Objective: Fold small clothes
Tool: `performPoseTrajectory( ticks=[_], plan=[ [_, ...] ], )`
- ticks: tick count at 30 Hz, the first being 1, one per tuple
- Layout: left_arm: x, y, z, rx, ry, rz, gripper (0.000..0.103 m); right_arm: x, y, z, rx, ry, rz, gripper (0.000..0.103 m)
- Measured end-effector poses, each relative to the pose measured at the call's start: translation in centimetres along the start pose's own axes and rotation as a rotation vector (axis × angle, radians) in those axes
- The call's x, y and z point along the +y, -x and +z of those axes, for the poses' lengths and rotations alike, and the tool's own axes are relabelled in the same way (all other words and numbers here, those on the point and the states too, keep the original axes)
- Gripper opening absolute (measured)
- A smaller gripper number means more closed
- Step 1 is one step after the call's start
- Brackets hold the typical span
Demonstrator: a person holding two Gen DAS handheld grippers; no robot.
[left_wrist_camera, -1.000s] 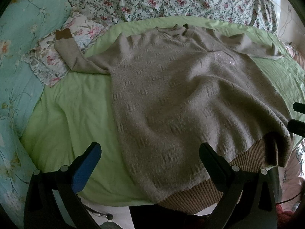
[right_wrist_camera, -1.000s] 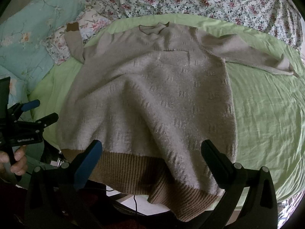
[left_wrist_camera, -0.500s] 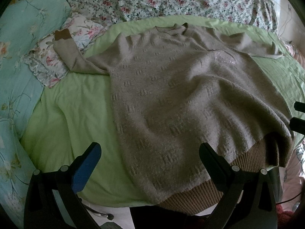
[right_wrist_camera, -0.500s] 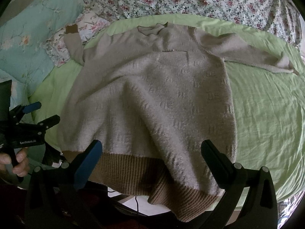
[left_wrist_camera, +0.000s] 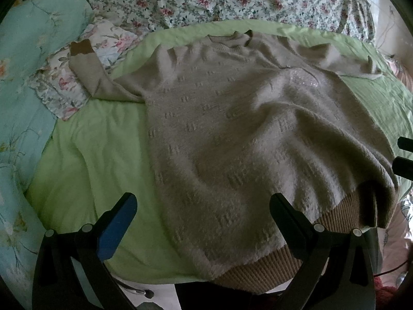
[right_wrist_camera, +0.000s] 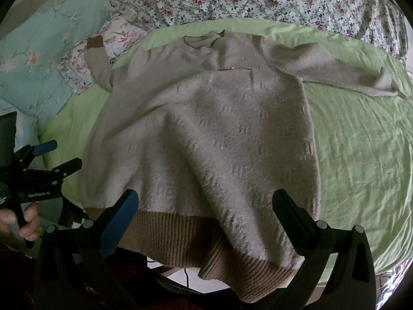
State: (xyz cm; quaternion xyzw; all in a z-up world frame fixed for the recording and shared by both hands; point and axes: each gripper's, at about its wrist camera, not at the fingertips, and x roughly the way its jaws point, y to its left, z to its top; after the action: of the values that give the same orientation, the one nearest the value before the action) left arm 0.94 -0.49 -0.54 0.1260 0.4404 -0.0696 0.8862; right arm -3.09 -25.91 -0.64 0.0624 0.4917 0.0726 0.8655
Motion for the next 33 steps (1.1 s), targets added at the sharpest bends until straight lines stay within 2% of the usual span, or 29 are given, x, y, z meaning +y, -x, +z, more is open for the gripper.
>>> performPoseTrajectory(
  ticks=[3, 10, 17, 24, 29, 33],
  plan=[
    [-0.1, 0.0, 0.2, -0.031, -0.003, 0.007, 0.103, -0.2, -0.1, 0.1, -0.006, -0.003, 0.000, 0.103],
    [-0.4, -0.8, 0.6, 0.086, -0.020, -0.007, 0.103, -0.6, -0.3, 0.3, -0.014, 0.014, -0.038, 0.103],
    [-0.7, -1.7, 1.4, 0.082, -0.023, -0.010, 0.103, -1.6, -0.7, 0.5, -0.002, -0.033, -0.005, 0.103],
    [-1.2, -2.6, 2.5, 0.081, -0.028, -0.028, 0.103, -3.3, -0.8, 0.7, -0.018, -0.067, -0.009, 0.103],
    [-1.1, -3.6, 4.1, 0.071, -0.009, -0.046, 0.103, -6.1, -0.3, 1.4, -0.048, -0.121, -0.018, 0.103],
    [-0.6, -4.5, 5.8, 0.053, 0.013, -0.028, 0.103, -10.7, 0.3, 2.7, -0.076, -0.227, -0.024, 0.103]
  ],
)
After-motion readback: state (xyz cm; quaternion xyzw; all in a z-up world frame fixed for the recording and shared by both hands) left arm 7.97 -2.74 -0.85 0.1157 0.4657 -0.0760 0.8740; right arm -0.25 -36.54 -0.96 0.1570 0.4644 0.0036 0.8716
